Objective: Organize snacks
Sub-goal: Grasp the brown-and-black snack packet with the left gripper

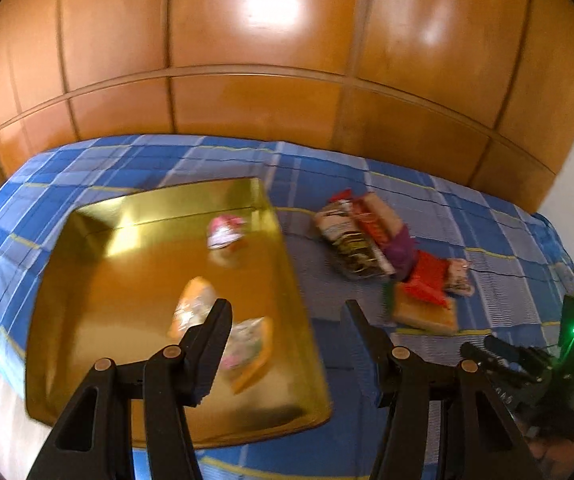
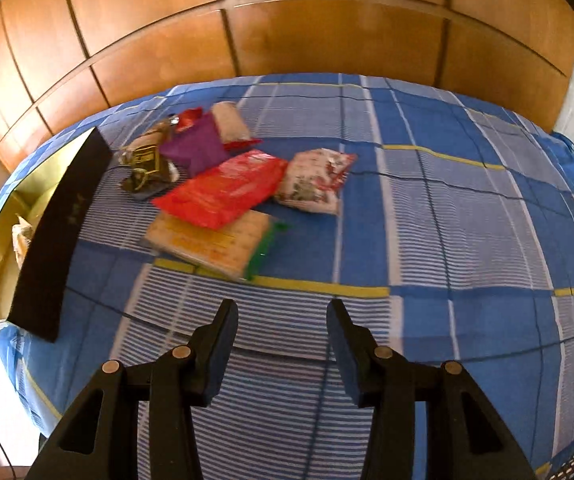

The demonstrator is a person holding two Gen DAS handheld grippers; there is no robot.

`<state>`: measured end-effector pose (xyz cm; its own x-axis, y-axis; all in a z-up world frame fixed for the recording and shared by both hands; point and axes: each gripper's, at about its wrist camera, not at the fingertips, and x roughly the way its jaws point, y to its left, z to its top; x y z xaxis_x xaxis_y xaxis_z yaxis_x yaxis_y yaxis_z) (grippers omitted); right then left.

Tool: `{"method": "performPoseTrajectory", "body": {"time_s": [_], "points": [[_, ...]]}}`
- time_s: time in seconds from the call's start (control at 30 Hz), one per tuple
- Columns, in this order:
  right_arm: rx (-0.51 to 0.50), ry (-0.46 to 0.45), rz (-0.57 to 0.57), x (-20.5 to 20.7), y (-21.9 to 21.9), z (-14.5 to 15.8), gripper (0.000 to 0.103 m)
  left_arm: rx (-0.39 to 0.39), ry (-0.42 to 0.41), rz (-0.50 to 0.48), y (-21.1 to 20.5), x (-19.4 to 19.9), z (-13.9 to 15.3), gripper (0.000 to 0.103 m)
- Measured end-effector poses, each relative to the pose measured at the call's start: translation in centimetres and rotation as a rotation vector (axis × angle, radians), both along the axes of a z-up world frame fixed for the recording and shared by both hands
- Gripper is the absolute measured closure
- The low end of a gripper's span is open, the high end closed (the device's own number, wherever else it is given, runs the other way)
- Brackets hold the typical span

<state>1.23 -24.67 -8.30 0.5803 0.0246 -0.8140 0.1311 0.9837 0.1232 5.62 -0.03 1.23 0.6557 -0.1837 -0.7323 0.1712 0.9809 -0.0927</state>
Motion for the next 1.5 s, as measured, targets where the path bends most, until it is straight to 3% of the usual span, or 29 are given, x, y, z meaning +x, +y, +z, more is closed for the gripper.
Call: {"method": "performPoseTrajectory", "body": {"time_s": [0.23,0.43,0.77,0.93,1.1,1.23,1.3,1.5], "points": [[0.022,0.006,-0.007,-0.1,-0.8,-0.7,0.056,-0.035,0.068,-0.076,-4.5,3.8,-0.2,0.047],[0.046,0.005,-0.003,-0.1,-1.3,-1.2,0.056,-0.029,0.136,-0.085,-7.3,7.8,-1.3,0.047],[0.092,-0.019,0.013,-0.2,-2.0,-1.4,0.055,0.074,0.246,-0.007,-10.1,14.4,-5.4,0.044],[0.111,-0.028,0.017,-0.1,-2.4,-1.5,0.054,0.107,0.285,0.018,-10.5,15.9,-7.3,0.041],[0.114,-0.037,0.021,-0.1,-2.4,-1.5,0.054,0.129,0.267,0.025,-10.9,17.1,-8.2,0.041],[0.114,-0.048,0.023,-0.2,-2.4,-1.7,0.054,0.140,0.252,0.022,-11.2,17.2,-9.1,0.058],[0.121,-0.052,0.022,-0.2,-2.5,-1.7,0.054,0.129,0.241,-0.001,-11.2,16.7,-9.3,0.071],[0.154,-0.061,0.012,-0.3,-3.0,-1.8,0.055,0.106,0.238,-0.036,-10.8,13.5,-9.0,0.075]]}}
